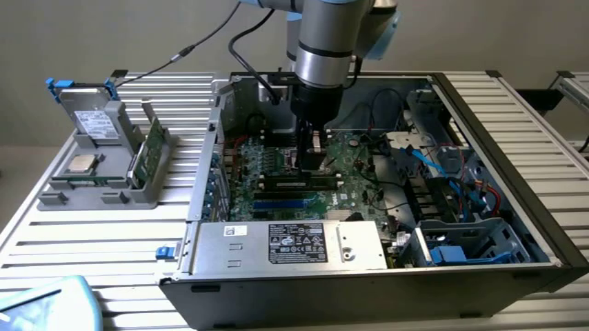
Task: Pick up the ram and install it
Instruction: 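Insert the ram into the slot, then press down the ram until it locks into place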
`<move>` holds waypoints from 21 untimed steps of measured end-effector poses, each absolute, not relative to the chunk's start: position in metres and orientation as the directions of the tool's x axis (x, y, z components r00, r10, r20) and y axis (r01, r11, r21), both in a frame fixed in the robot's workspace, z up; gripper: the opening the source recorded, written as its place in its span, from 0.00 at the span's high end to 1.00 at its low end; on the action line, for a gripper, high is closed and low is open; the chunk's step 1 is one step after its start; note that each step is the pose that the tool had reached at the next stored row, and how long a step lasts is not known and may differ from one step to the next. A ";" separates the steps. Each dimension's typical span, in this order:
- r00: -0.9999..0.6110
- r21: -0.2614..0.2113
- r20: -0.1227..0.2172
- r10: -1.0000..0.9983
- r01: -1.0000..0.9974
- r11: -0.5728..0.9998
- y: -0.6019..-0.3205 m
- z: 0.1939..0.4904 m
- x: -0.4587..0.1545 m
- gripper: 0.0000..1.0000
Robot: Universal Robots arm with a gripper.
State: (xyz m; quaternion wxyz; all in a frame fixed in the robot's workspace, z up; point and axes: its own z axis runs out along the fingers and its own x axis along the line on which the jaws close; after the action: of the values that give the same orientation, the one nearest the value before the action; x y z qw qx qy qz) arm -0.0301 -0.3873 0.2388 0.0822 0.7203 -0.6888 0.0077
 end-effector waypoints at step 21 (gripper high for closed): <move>0.051 0.107 0.124 -0.991 -0.994 -0.038 -0.387 0.244 -0.031 0.89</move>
State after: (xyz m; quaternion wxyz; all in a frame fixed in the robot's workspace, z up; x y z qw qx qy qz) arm -0.0314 -0.3872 0.2445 0.0820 0.7203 -0.6888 0.0079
